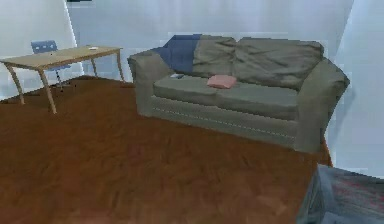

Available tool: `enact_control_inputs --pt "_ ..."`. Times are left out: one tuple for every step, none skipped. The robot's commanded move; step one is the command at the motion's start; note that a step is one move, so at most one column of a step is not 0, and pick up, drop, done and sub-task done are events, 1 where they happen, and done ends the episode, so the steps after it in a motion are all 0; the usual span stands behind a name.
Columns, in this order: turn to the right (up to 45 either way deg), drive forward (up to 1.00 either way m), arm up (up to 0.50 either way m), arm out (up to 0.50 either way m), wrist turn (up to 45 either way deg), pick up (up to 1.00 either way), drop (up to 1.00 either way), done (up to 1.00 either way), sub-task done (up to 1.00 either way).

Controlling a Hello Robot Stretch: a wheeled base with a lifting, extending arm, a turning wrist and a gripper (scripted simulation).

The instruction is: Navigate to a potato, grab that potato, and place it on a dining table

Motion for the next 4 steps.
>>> enact_control_inputs --pt "0.0 0.30 0.00 0.00 0.0 0.00 0.00 0.00 0.00" --pt "12.0 0.00 0.00 0.00 0.0 0.00 0.00 0.00 0.00" --pt "0.0 0.15 0.00 0.00 0.0 0.00 0.00 0.00 0.00" --pt "-45.0 0.00 0.00 0.00 0.0 0.00 0.00 0.00 0.00"
